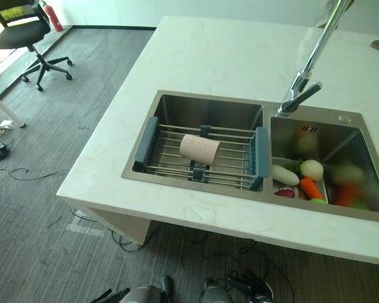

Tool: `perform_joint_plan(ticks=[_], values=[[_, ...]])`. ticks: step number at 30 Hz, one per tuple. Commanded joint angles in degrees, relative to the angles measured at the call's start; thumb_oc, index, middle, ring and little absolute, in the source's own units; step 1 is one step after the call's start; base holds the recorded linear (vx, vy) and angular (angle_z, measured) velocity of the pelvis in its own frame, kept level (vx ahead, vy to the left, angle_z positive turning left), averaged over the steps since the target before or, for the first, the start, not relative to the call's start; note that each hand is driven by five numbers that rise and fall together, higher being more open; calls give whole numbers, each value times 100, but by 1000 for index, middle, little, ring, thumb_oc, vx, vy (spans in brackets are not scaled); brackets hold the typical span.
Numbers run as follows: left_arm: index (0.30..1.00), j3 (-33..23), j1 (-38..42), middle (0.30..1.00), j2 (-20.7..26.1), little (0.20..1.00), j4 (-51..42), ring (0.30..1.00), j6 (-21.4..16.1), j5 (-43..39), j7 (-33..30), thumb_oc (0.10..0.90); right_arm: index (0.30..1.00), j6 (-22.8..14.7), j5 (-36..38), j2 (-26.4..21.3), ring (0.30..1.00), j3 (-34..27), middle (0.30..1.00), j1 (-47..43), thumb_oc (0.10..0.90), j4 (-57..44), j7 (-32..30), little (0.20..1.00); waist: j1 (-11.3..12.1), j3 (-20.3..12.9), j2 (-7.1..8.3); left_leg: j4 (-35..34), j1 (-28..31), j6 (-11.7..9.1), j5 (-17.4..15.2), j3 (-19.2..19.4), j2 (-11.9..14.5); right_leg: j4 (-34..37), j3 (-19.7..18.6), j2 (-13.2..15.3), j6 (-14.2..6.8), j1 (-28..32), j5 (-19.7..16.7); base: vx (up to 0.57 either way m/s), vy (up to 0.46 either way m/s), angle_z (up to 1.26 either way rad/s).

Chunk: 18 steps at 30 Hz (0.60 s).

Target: Place the dishes in the dishwasher.

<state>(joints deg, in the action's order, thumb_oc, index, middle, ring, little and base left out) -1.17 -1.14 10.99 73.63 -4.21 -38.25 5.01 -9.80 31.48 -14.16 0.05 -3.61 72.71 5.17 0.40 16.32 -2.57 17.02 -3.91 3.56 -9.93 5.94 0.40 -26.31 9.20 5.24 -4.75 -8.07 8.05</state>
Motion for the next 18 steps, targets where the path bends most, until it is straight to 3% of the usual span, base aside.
perform_joint_plan(ticks=[1,4,6,7,8,9,11,18], values=[[900,-121,-24,900,244,900,-239,900,-78,-541,-151,800,900,-88,-190,-341,900,-13,900,-174,800,-64,127,900,-32,230,-126,16,179,63,-433,-92,-16,913,497,72,127,386,-7,98,-360,-72],[900,-89,-48,900,125,900,-295,900,-84,-580,-221,800,900,56,-283,-347,900,58,900,-257,800,-16,23,900,-23,214,63,16,291,-5,-367,82,-113,913,260,50,222,401,242,154,-279,-22],[900,-27,-57,900,19,900,-336,900,-167,-457,-189,800,900,97,-373,-381,900,71,900,-227,800,17,-107,900,61,307,222,233,186,-95,-103,75,-226,913,144,125,298,479,290,136,-172,-14],[900,48,-40,900,-20,900,-380,900,-154,-479,-168,800,900,70,-338,-402,900,60,900,-240,800,36,-154,900,88,328,225,180,72,-122,-14,66,-204,913,149,123,323,461,292,120,9,-7],[900,191,-3,900,-133,900,-386,900,-190,-316,-124,800,900,-73,-316,-464,900,-19,900,-225,800,81,-162,900,55,354,67,16,-190,-251,13,-41,-46,913,220,11,287,488,370,49,106,-3],[900,198,12,900,-145,900,-374,900,-191,-218,-114,800,900,-95,-315,-474,900,-38,900,-220,800,63,-185,900,32,362,54,16,-255,-229,95,-10,-9,913,268,26,322,437,314,72,161,13],[900,253,27,900,-134,900,-392,900,-436,-386,-205,800,900,-54,-251,-562,900,-134,900,-145,800,-25,-113,900,-90,244,-49,16,-285,-343,-35,-107,194,913,430,76,280,373,341,64,227,13],[900,5,105,900,86,900,-526,900,-818,-900,-229,800,900,-191,-447,-522,900,11,900,-133,800,23,38,900,-102,25,-73,16,-292,-451,-152,76,248,913,472,241,158,226,364,30,61,-7]])
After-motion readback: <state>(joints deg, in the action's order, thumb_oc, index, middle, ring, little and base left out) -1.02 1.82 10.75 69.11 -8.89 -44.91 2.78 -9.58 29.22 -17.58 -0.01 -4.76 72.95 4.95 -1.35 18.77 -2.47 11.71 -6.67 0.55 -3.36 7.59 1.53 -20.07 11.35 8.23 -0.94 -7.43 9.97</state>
